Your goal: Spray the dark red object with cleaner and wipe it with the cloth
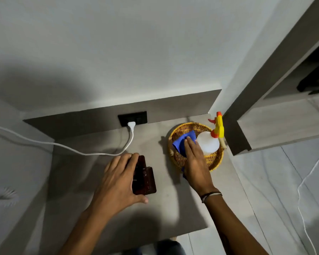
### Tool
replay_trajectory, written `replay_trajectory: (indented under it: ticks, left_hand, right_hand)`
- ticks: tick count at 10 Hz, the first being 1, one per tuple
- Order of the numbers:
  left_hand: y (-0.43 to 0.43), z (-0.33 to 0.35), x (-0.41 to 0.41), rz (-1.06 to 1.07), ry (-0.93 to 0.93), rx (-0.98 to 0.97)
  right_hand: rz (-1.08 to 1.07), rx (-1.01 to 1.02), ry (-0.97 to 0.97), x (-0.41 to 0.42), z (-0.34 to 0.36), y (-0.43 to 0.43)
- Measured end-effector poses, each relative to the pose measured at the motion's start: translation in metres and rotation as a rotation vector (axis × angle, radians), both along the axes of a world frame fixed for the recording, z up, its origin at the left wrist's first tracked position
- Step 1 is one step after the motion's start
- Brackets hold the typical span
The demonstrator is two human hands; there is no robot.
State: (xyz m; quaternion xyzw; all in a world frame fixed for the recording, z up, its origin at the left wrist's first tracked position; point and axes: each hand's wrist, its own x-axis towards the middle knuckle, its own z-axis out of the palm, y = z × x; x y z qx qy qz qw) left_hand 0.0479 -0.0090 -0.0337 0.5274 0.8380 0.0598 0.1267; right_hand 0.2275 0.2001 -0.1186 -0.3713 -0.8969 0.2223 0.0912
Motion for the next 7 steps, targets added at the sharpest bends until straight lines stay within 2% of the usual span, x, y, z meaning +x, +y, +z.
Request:
replay_trajectory:
  ticks: [2, 4, 5, 6, 7]
  left_hand:
    - [0.019, -0.014, 0.014, 0.029, -0.041, -0.031]
    - [0.017, -0.015, 0.013, -0.017, -0.013, 0.04]
    - [0.018, -0.014, 0.013, -0.037, -0.006, 0.018]
    - [0.014, -0.011, 0.013, -0.058, -0.022, 0.03]
    - [0.008, -0.008, 0.015, -0.02, -0.024, 0.061]
  right_hand:
    - [0.171, 0.011, -0.281, -0.023, -0.052, 0.034]
    - [0.263, 0.011, -0.287, -0.029, -0.072, 0.049]
    - [0.294, -0.023, -0.305, -0.026, -0.063, 0.053]
    - [0.211, -0.082, -0.189, -0.02, -0.043, 0.047]
    - [0.129, 0.011, 0.003, -0.014, -0.012, 0.021]
